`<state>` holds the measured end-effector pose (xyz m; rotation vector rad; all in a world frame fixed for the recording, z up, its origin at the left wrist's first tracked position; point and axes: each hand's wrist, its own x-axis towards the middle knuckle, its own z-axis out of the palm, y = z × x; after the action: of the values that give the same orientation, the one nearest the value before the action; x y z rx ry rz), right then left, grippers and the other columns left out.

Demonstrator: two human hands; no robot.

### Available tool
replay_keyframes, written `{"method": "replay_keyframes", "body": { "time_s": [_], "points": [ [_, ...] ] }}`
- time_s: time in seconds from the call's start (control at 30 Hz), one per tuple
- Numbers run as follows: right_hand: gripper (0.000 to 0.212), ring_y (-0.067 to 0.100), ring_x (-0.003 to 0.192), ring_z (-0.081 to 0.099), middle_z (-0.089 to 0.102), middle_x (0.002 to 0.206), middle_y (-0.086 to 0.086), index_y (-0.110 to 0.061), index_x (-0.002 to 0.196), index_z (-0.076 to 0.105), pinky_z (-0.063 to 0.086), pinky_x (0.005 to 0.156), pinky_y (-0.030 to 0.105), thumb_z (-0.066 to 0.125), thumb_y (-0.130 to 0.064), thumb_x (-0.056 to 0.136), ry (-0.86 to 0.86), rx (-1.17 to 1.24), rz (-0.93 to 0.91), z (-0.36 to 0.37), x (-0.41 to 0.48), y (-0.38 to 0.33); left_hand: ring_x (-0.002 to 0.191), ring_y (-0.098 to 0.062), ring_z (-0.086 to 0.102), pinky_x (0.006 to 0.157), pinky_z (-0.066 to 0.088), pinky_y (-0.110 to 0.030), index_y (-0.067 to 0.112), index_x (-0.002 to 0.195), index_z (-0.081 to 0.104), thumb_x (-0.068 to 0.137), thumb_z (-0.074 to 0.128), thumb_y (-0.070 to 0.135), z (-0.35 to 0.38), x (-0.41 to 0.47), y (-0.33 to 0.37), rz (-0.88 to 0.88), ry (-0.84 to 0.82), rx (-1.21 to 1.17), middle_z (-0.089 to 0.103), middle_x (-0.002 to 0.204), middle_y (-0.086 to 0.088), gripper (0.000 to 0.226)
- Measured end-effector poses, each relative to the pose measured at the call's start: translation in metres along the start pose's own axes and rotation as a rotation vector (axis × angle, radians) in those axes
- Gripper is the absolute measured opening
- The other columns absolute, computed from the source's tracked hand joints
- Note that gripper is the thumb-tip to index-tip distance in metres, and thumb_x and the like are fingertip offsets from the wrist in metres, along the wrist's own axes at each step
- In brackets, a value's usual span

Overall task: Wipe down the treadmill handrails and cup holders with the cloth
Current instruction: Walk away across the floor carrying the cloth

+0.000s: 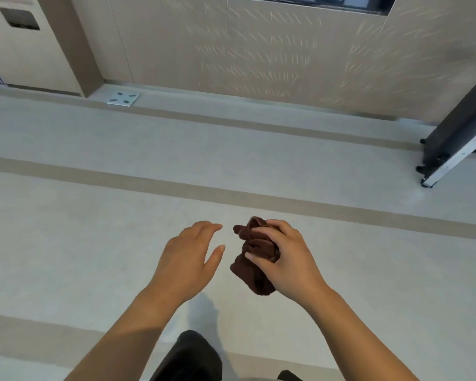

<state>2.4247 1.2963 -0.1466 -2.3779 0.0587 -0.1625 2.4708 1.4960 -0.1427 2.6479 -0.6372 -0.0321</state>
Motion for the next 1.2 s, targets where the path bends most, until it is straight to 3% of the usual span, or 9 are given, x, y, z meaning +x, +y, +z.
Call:
{"method": "replay_keyframes", "body": {
  "time_s": [0.43,0.6,0.8,0.93,1.2],
  "points": [
    [0.039,0.008,0.119,0.044,0.046,0.121,-0.021,-0.036,0.113,0.061,0.037,0.102,0.024,0.074,-0.035,0.076,-0.122,0.123,-0.066,0.110,0.338,-0.050,0.120,-0.016,0.047,0.095,0.039,-0.032,0.022,0.131,0.046,0.093,0.043,0.036,-0.063,0.259,-0.211,-0.133,0.059,0.005,0.049,0.135,0.004,0.040],
    [0.036,0.008,0.115,0.046,0.046,0.116,-0.022,-0.036,0.110,0.062,0.034,0.097,0.016,0.073,-0.034,0.076,-0.074,0.114,-0.017,0.121,0.446,-0.041,0.116,-0.021,0.051,0.089,0.044,-0.036,0.019,0.129,0.048,0.093,0.046,0.033,-0.078,0.371,-0.252,-0.051,0.026,0.006,0.051,0.132,0.001,0.039],
    [0.036,0.010,0.113,0.048,0.049,0.118,-0.017,-0.033,0.111,0.062,0.038,0.100,0.025,0.073,-0.033,0.077,-0.015,0.079,-0.043,0.135,0.617,-0.020,0.120,-0.018,0.048,0.092,0.041,-0.036,0.023,0.133,0.043,0.094,0.039,0.038,-0.085,0.534,-0.311,0.000,0.017,0.073,0.047,0.136,0.003,0.042],
    [0.037,0.009,0.115,0.045,0.047,0.120,-0.019,-0.035,0.111,0.061,0.035,0.099,0.023,0.072,-0.035,0.076,-0.067,0.092,-0.079,0.152,0.744,-0.026,0.119,-0.016,0.048,0.093,0.043,-0.036,0.025,0.134,0.039,0.094,0.035,0.042,-0.109,0.622,-0.368,-0.083,0.000,0.109,0.045,0.137,0.005,0.043],
    [0.036,0.001,0.111,0.048,0.047,0.117,-0.025,-0.038,0.110,0.061,0.034,0.093,0.011,0.073,-0.037,0.076,-0.295,0.176,-0.256,0.225,0.944,-0.088,0.118,-0.016,0.050,0.093,0.042,-0.035,0.026,0.132,0.042,0.093,0.038,0.043,-0.160,0.729,-0.494,-0.373,0.128,0.072,0.047,0.136,0.006,0.043]
  ]
}}
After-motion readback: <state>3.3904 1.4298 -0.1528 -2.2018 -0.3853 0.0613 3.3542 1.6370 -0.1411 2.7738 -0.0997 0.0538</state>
